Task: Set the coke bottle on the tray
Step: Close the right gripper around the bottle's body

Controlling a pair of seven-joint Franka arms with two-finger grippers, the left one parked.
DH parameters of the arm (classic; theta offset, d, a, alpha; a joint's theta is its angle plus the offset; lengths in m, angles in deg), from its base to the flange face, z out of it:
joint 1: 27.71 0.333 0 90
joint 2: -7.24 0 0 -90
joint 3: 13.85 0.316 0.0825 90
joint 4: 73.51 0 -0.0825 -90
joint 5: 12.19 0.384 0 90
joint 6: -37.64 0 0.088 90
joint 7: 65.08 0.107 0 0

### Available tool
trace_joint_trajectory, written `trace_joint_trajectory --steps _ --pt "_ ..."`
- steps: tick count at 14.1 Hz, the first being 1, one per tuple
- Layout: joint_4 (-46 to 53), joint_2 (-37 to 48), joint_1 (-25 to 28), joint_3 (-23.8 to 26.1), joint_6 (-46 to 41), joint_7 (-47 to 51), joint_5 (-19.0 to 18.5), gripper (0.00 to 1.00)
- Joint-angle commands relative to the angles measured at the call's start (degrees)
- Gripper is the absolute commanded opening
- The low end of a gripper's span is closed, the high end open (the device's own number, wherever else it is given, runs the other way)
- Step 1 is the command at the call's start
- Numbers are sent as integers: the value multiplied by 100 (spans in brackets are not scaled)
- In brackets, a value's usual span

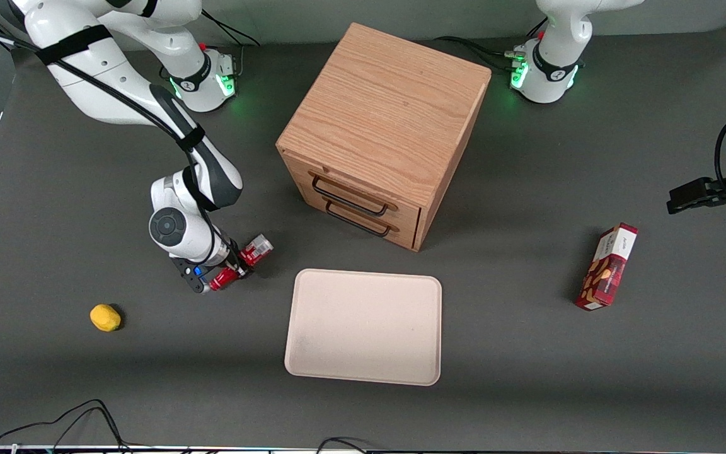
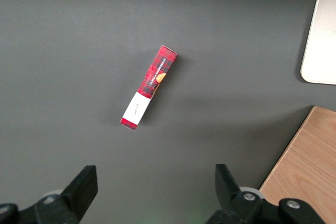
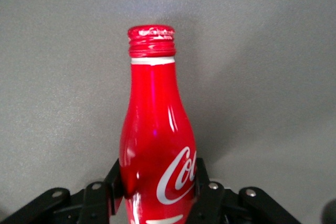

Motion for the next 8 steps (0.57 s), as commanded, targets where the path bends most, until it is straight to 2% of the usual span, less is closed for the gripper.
trace_joint_trajectory --steps 1,4,8 --pt "12 83 38 1 -5 160 -120 0" --pt "230 302 30 28 -433 11 -120 0" --pt "1572 462 29 106 -2241 -962 -111 0"
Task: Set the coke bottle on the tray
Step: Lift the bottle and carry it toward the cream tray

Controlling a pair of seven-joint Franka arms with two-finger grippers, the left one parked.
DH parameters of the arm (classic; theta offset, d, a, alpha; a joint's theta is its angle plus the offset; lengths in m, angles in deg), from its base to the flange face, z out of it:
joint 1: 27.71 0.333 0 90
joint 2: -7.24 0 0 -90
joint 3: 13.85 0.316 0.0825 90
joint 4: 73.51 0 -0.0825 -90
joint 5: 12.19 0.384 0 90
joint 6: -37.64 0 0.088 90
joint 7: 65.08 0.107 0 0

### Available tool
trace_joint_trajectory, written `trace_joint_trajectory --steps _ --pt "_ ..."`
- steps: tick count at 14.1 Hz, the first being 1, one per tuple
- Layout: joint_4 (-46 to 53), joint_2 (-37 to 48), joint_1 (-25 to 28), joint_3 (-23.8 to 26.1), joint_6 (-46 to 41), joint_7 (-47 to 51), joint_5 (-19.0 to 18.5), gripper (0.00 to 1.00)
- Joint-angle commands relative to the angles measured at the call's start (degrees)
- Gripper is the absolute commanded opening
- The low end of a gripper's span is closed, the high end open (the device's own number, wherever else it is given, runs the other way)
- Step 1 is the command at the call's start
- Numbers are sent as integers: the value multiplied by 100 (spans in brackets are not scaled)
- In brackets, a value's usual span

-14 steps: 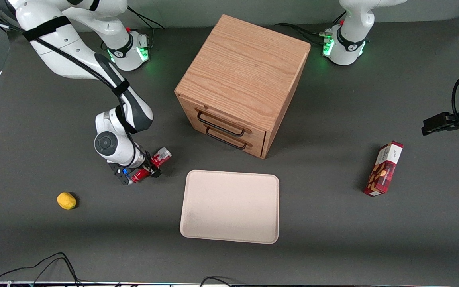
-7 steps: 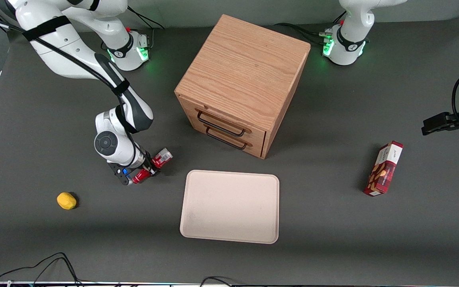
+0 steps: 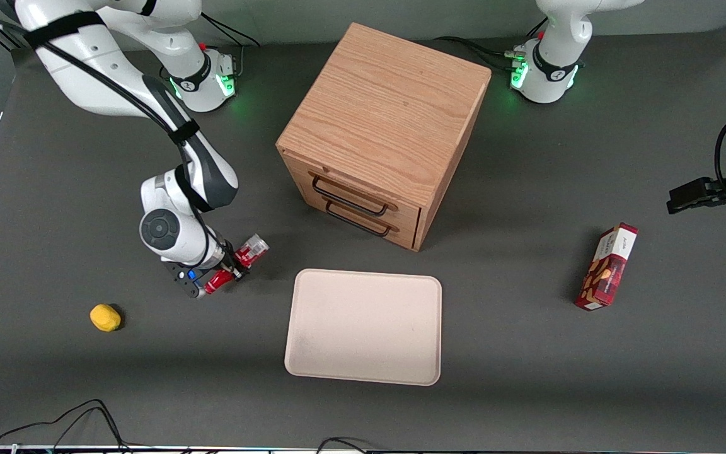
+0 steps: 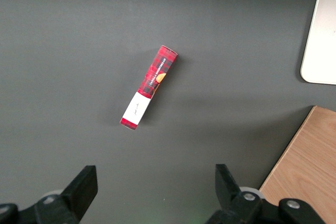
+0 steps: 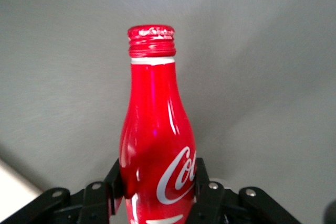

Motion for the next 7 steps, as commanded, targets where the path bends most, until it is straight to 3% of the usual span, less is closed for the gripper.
trace_joint_trajectory --steps 1,7 --pt "1234 118 20 67 -1292 -811 -24 0" --pt "3959 -680 195 454 -2675 -2139 -50 0"
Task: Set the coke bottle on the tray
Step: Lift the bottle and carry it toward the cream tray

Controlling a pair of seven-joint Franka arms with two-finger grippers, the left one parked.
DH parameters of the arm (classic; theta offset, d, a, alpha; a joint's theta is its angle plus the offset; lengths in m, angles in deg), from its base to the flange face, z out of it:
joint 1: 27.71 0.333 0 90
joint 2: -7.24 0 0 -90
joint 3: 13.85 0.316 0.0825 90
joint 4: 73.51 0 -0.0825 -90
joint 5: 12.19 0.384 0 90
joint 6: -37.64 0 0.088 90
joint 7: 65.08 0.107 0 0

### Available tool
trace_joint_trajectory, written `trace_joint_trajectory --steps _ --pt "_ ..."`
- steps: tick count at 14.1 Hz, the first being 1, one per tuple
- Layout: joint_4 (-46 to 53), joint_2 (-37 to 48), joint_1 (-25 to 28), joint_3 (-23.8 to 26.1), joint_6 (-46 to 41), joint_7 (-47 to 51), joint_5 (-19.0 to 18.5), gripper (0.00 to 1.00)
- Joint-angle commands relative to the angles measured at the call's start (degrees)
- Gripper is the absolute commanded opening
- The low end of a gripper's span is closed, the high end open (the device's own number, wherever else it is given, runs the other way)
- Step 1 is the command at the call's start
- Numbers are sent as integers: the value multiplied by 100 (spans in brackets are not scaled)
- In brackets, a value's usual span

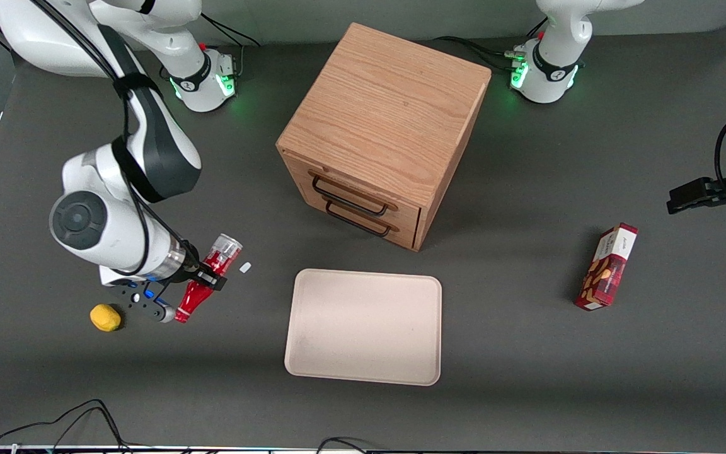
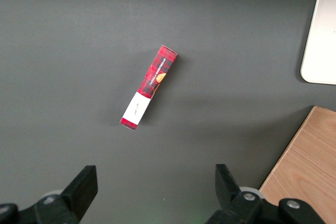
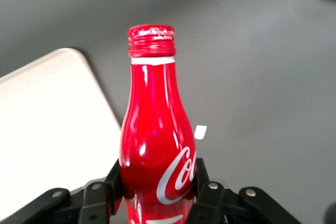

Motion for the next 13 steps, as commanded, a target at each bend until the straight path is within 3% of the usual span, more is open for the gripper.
trace_joint_trajectory --steps 1,3,6,13 --pt "1462 -855 264 142 -429 -737 -59 0" --pt "1824 -1303 492 151 -333 -1440 -347 0" --pt "2133 -1963 598 238 158 -2538 -411 0" --pt "2177 -3106 774 344 1160 -2121 -376 0"
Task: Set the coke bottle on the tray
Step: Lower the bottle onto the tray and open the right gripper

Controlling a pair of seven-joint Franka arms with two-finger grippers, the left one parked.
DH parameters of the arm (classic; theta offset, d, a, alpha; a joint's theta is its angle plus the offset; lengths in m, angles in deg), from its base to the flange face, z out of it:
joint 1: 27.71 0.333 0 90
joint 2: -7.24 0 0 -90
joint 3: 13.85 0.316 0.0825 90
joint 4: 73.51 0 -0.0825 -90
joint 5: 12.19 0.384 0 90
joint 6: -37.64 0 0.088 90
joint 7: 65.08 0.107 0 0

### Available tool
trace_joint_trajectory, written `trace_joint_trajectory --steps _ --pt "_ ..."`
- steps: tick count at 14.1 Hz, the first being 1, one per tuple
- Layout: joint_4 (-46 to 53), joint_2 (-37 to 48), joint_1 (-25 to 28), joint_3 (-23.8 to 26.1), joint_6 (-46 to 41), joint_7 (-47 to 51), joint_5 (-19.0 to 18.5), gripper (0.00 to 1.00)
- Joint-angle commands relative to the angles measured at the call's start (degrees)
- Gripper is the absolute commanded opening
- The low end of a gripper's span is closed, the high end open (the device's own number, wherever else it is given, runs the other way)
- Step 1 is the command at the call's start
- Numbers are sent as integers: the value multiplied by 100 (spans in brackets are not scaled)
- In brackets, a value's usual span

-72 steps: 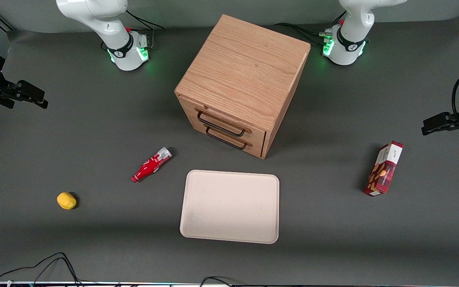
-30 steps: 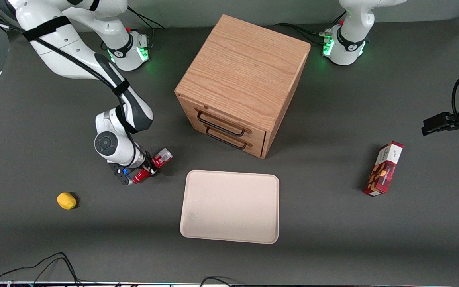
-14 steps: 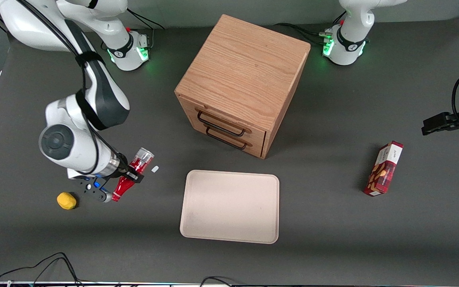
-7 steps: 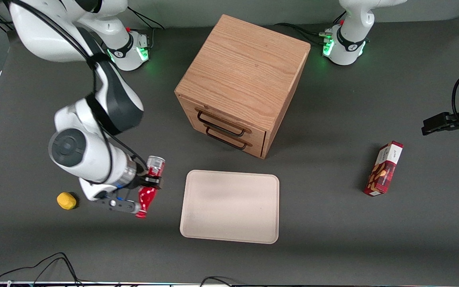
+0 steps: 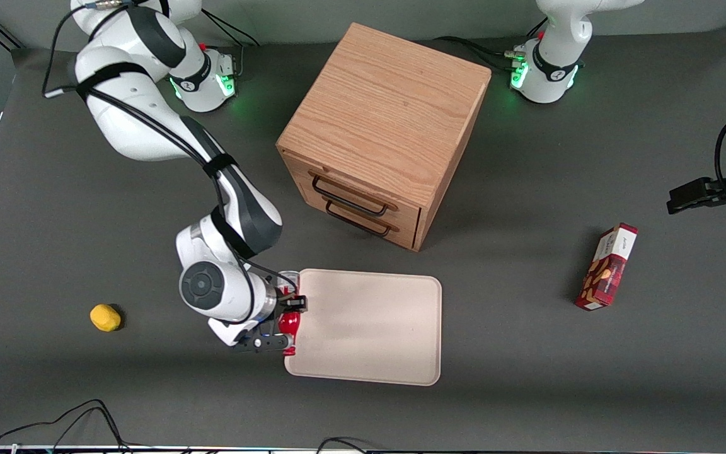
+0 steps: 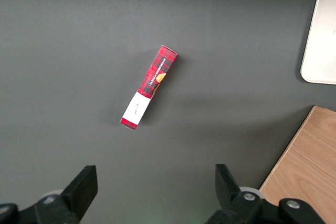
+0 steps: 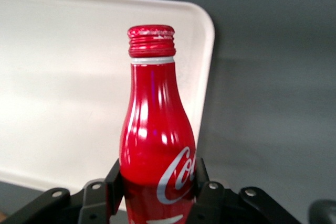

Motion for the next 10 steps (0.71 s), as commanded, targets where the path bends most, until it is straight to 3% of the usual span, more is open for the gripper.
trace_joint_trajectory --steps 1,5,6,7,8,9,10 --pt "362 -413 22 82 331 305 -103 0" --pt "353 -669 83 82 763 605 -103 0" --pt "353 -704 83 82 764 649 -103 10" --pt "353 -704 83 82 816 727 -103 43" --pt "309 -704 83 73 912 746 -112 89" --pt "283 -704 92 73 966 746 -112 100" --pt "274 -713 92 73 992 746 -112 100"
